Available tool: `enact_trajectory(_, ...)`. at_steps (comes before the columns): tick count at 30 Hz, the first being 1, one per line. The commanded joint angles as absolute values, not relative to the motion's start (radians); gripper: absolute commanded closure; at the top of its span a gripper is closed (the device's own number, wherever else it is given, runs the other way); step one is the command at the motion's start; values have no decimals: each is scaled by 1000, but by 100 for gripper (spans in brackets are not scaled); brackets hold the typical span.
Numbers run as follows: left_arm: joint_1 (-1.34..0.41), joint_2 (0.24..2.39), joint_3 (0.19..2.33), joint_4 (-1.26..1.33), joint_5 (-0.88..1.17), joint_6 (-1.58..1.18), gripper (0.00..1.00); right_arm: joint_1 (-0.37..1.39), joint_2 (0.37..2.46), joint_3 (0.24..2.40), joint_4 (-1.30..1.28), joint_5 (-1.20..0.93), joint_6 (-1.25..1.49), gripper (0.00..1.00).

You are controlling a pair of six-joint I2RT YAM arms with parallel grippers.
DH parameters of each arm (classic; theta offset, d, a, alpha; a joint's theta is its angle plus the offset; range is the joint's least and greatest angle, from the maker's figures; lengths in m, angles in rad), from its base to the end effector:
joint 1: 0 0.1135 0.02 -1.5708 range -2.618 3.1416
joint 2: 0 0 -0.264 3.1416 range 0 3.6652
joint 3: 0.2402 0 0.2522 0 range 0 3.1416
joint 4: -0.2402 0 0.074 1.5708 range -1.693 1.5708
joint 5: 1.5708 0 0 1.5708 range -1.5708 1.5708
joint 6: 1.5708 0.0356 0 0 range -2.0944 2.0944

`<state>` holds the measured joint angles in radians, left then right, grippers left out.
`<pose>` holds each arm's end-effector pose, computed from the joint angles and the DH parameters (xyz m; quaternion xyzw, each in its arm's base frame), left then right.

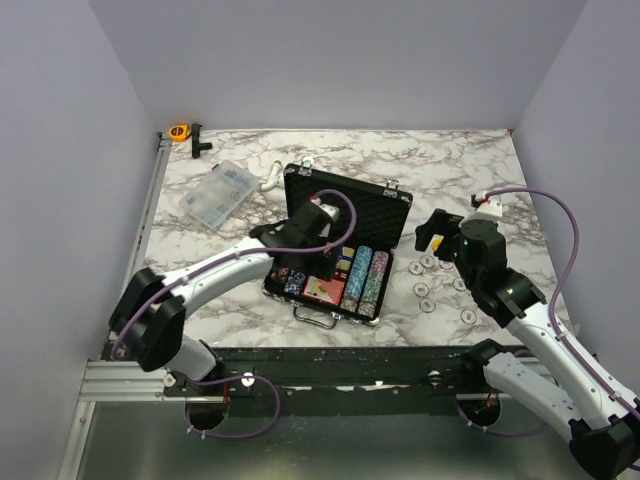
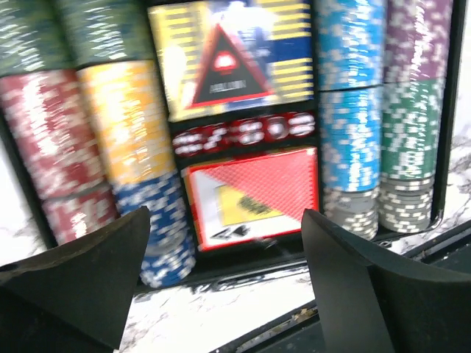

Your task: Pack up texas hold em set

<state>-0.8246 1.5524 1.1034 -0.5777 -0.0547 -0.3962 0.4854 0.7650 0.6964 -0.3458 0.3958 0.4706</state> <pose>0.2177 -0.2326 0.2315 0.1975 0.9424 -0.1324 0.2352 0.1619 0.0699 0.2964 0.1014 0.8219 0.1003 0.5515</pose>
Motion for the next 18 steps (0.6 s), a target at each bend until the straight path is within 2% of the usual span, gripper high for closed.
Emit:
enact_trajectory(1, -674, 1352, 931, -479, 0, -516, 16, 490, 759, 695, -348, 384, 459, 0)
enact_trajectory(5, -525, 1188, 792, -470, 8, -595, 16, 490, 765, 695, -347, 372, 460, 0)
enact_trajectory(9, -328, 1100, 722, -556, -106, -724, 13, 489, 772, 694, -341, 362, 459, 0)
enact_trajectory(14, -122, 1186, 715, -663, -135, -843, 9, 489, 779, 694, -338, 354, 457, 0)
enact_trajectory(18, -34, 1309, 722, -642, -43, -900, 9, 490, 777, 695, -344, 356, 457, 0)
